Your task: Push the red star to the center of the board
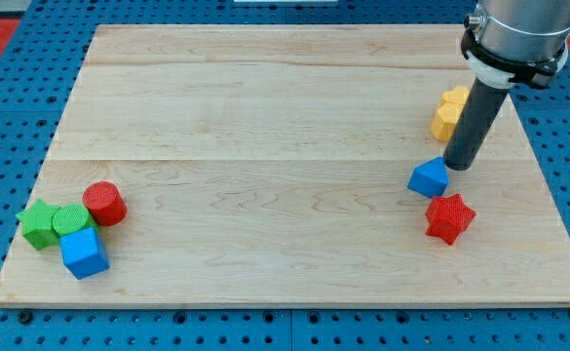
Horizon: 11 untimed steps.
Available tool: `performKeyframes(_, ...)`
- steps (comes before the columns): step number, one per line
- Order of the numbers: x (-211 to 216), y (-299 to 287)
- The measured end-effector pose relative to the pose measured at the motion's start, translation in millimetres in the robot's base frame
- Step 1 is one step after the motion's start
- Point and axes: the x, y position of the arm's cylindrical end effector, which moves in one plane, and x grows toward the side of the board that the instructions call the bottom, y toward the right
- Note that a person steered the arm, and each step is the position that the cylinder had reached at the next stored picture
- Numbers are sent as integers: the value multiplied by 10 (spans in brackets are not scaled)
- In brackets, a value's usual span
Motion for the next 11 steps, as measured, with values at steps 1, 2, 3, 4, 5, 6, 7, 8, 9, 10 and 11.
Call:
performKeyframes(1,73,171)
performKeyframes(2,377,177)
performKeyframes(3,651,-11)
performKeyframes(4,847,-245)
performKeyframes(5,945,-326)
performKeyframes(6,945,-14)
performKeyframes(7,1256,-356)
performKeyframes(8,1291,-884)
performKeyframes(9,1048,-884)
performKeyframes(10,992,-515)
performKeyframes(11,971,-209)
